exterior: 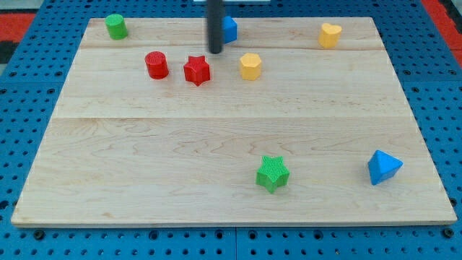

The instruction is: Slide the red circle towards center left

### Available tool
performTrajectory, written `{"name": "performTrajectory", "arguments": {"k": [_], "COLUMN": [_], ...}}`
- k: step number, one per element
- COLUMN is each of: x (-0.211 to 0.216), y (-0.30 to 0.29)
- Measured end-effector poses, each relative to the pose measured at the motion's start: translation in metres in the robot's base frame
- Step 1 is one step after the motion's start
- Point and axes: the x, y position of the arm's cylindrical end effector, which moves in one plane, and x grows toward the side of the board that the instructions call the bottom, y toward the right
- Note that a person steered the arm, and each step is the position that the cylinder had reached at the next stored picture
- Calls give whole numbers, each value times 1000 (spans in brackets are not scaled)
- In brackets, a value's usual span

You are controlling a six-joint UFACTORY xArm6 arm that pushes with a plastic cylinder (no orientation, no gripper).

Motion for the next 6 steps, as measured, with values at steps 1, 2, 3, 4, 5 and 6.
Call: {"name": "performTrajectory", "arguments": {"k": [1,2,3,4,5,6], "x": [19,38,52,64,88,107], "y": [-66,-85,-98,-103,-105,-132]}}
